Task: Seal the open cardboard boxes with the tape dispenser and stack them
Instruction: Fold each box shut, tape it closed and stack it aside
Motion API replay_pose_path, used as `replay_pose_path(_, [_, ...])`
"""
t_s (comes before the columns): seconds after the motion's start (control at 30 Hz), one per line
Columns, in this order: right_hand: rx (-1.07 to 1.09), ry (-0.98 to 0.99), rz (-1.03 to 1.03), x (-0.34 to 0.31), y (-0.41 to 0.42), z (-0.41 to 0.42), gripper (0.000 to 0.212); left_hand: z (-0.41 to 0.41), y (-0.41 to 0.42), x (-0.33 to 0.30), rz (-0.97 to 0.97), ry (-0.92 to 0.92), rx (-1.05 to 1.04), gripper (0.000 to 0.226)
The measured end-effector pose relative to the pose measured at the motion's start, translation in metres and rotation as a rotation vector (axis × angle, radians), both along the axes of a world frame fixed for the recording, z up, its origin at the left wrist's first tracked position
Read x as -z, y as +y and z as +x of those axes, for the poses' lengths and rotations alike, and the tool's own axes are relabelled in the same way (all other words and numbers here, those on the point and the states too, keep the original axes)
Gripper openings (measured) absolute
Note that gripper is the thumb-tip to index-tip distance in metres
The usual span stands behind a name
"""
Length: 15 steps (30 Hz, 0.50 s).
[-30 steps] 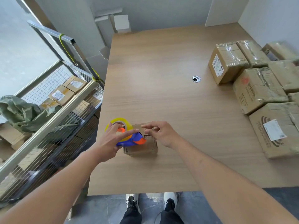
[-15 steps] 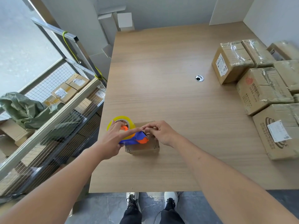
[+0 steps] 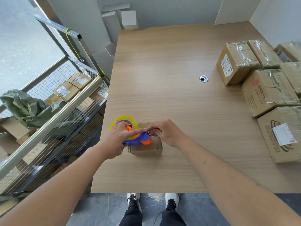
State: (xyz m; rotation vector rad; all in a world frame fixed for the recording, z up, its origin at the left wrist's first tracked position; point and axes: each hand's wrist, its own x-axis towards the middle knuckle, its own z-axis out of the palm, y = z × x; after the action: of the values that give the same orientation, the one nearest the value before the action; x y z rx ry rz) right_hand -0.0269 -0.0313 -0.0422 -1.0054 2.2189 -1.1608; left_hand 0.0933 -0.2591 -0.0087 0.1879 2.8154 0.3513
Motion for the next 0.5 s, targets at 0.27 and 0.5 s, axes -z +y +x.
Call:
replay_pose_path(0.27, [-0.111, 0.149, 0.192, -0.016, -0.001, -0.004, 0.029, -0.001, -0.001, 0.003, -0.021, 0.003, 0.028, 0.107])
replay_pose_path(0.5, [0.073, -0.031, 0.068, -0.003, 0.006, 0.002, 0.015, 0.0, -0.003, 0.011, -0.033, 0.01, 0.018, 0.111])
